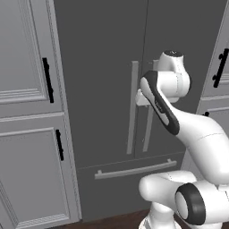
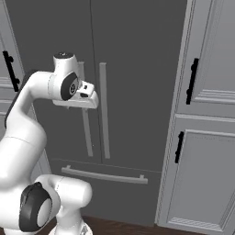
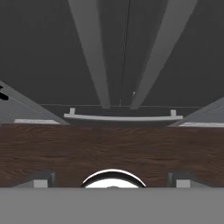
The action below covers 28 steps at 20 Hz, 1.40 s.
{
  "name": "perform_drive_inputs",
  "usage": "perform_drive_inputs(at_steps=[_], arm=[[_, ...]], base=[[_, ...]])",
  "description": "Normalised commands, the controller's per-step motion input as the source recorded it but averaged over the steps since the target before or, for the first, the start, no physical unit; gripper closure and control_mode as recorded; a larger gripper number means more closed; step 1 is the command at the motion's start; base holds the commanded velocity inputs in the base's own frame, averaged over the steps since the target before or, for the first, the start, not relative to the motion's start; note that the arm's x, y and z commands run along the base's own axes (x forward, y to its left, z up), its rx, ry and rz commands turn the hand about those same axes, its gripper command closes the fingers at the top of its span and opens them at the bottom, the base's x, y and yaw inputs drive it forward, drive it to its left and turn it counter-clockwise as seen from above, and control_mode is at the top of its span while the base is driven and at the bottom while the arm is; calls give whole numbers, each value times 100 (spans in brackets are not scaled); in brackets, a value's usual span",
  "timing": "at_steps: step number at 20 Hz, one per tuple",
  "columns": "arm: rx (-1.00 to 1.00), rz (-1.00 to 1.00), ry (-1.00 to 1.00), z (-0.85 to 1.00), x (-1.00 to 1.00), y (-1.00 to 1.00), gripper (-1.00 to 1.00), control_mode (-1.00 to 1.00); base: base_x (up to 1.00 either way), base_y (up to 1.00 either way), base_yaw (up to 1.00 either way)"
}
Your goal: Take the strawberry from the fridge and place it on top of the pancake, located on the dining counter.
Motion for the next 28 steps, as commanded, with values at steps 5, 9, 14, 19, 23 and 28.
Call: perform_drive_inputs(at_steps=[5, 9, 14, 19, 23, 28], arm=[[0, 0, 0, 0, 0, 0, -100, 100], [0, 0, 0, 0, 0, 0, -100, 100], [0, 0, 0, 0, 0, 0, -100, 100], [0, 0, 0, 0, 0, 0, -100, 100], [0, 0, 0, 0, 0, 0, -100, 100], [0, 0, 0, 0, 0, 0, -100, 100]], base=[[-3, -40, 0], [-1, -16, 0], [-5, -2, 0], [-28, -6, 0], [-26, -1, 0], [-28, -2, 0]])
